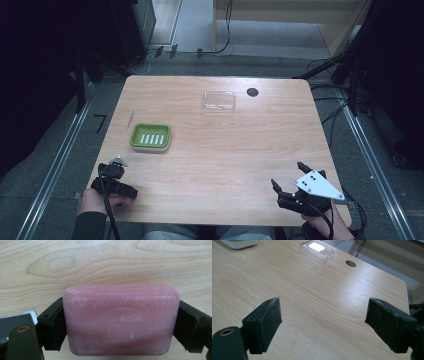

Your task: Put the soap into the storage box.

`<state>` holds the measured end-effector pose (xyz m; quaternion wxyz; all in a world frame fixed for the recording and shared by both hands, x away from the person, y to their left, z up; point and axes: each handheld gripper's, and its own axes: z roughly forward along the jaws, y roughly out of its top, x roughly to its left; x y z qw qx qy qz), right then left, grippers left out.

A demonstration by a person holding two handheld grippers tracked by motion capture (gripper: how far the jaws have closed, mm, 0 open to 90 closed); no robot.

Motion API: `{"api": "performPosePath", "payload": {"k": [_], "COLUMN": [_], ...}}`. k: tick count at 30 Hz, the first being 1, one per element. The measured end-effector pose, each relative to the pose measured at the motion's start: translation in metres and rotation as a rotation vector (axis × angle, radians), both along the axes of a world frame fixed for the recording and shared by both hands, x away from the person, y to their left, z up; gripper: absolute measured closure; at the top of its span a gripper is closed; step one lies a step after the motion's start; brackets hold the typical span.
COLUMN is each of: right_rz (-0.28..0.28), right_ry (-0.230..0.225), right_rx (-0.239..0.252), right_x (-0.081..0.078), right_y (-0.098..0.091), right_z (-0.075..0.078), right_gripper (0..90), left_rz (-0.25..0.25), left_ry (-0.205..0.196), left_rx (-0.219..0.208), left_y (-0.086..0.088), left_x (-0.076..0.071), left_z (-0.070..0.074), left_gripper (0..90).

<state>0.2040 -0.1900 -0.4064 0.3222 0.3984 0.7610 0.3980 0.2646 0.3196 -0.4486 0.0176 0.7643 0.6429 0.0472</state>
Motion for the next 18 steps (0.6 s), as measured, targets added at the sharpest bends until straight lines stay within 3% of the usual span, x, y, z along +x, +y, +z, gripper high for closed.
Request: {"api": "performPosePath", "payload": {"k": [18], "right_rz": [0.0], "right_ry": [0.001], "right_rx": [-0.001], "right_x": [0.0], "right_y": [0.0], "right_z": [0.0], "right_gripper": [13.6], "left_rz": [-0.045], "left_ry": [-0.007], "left_rx": [-0.007], "left_y": [-0.006], "left_x": [0.012], "left_z": [0.006], "left_gripper": [13.9]}}
